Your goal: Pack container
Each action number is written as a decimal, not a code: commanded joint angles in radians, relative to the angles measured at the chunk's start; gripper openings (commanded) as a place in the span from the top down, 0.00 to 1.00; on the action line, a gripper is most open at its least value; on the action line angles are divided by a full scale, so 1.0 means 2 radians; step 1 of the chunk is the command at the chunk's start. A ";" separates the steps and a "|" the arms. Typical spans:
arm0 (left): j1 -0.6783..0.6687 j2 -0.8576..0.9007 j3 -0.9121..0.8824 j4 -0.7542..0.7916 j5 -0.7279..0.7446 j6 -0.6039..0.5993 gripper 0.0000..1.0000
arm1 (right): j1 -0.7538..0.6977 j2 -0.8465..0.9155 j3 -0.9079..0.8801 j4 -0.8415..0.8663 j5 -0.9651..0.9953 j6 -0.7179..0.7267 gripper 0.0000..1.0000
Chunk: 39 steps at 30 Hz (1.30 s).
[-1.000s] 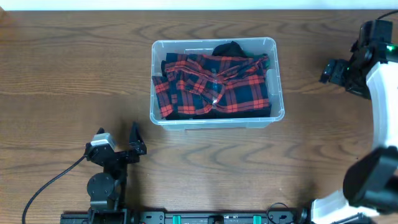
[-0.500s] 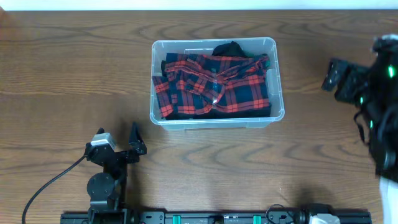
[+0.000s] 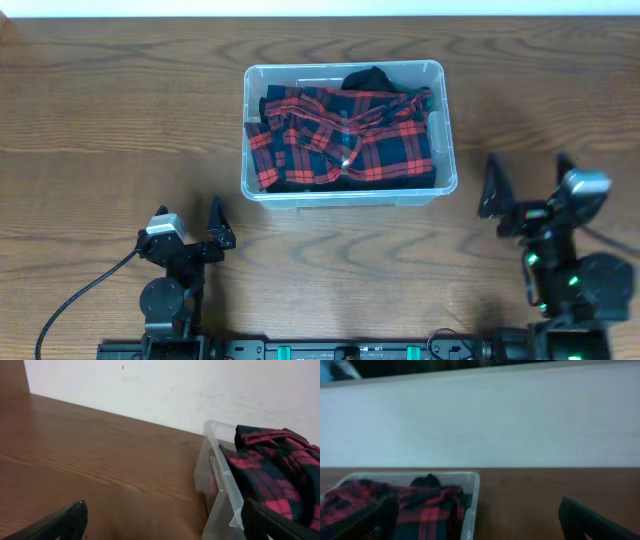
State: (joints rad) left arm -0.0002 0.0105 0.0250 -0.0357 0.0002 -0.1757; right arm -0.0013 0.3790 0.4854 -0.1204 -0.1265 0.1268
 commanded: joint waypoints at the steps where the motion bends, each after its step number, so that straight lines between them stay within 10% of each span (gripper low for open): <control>1: 0.003 -0.002 -0.010 -0.018 -0.009 0.009 0.02 | 0.004 -0.045 -0.072 0.034 -0.030 -0.010 0.01; 27: 0.003 -0.002 -0.010 -0.018 -0.009 0.009 0.02 | 0.018 -0.187 -0.240 0.035 -0.028 0.014 0.01; 39: 0.003 -0.002 -0.010 -0.018 -0.009 0.009 0.02 | 0.018 -0.187 -0.240 0.031 -0.025 -0.092 0.01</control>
State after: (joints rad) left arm -0.0002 0.0105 0.0250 -0.0360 0.0002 -0.1757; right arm 0.0269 0.0120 0.0082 -0.0555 -0.1833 -0.0002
